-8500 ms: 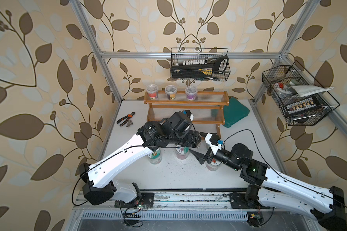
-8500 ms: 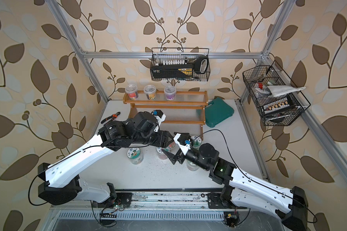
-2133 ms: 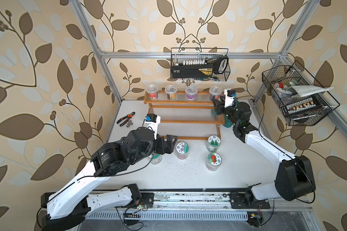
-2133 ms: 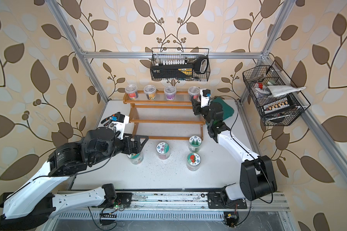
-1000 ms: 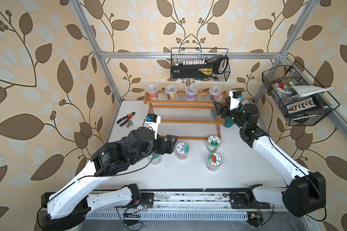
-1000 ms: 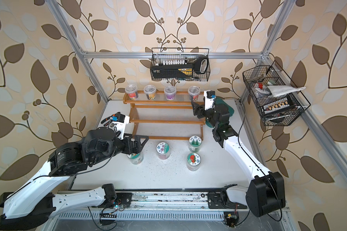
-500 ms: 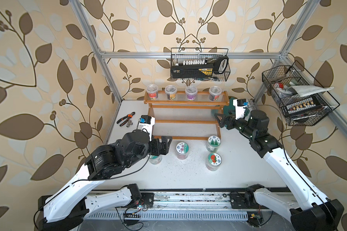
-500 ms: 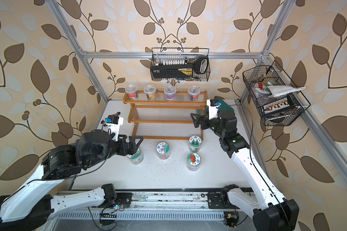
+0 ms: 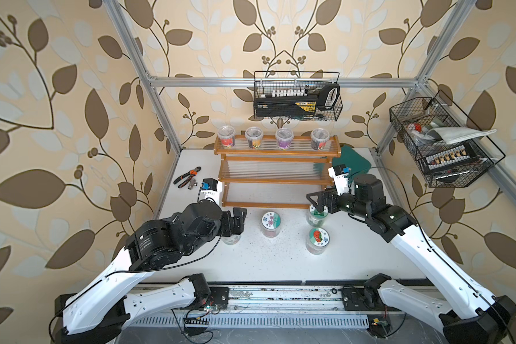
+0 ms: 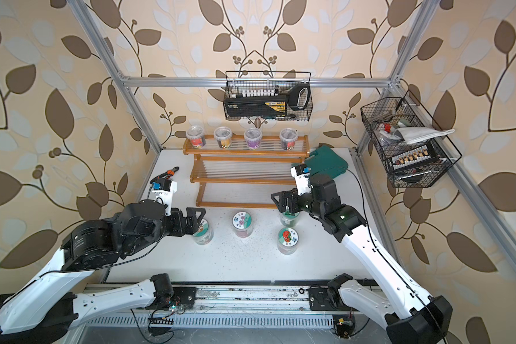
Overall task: Place the seed container on the shelf
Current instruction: Place the seed jar on the shelf, then pick up the seed jar at the center of the board.
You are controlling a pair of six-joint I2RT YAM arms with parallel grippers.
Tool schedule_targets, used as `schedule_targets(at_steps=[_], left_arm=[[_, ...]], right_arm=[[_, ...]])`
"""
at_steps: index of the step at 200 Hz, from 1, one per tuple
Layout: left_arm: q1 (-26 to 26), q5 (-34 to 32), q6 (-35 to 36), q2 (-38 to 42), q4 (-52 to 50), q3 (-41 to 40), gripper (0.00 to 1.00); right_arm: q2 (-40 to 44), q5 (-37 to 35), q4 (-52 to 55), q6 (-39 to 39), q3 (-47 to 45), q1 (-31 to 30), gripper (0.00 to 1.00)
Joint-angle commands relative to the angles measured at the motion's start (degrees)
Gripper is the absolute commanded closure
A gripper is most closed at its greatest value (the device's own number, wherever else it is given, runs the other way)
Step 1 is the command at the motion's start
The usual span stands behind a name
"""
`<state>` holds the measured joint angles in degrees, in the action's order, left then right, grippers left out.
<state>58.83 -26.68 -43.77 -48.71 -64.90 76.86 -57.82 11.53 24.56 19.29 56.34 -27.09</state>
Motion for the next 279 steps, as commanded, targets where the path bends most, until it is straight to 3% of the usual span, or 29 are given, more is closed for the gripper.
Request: schedule_targets(at_steps=[1,100,125,185,279], left_arm=[[-0.2,-2.9,-2.5,-0.3,-1.6,-0.9,0.02],[-1.3,-3.3,-6.2,-1.3,0.8,-8.6,0.02],[-2.4,-1.9,-6.4,-1.2,2.4,-10.9,0.02],[-4.6,2.0,-6.3,-1.5,6.3,-15.8,0.02],[-6.0,4.0,-5.3,-1.6,8.0,-17.7,0.02]], right_arm=[[1.0,-6.0,0.5,1.5,-0.7,-4.2,0.01],[-8.1,-23.4,-6.5,5.7,-2.5,-28.6,0.01],[-11.8,-26.7,-8.0,7.0,-2.7,-32.4,0.01],[-21.0,-31.1,-9.0,11.2,-2.3,-34.5,0.01],[-34.5,-34.2,-4.7,12.4,5.6,-34.7,0.01]])
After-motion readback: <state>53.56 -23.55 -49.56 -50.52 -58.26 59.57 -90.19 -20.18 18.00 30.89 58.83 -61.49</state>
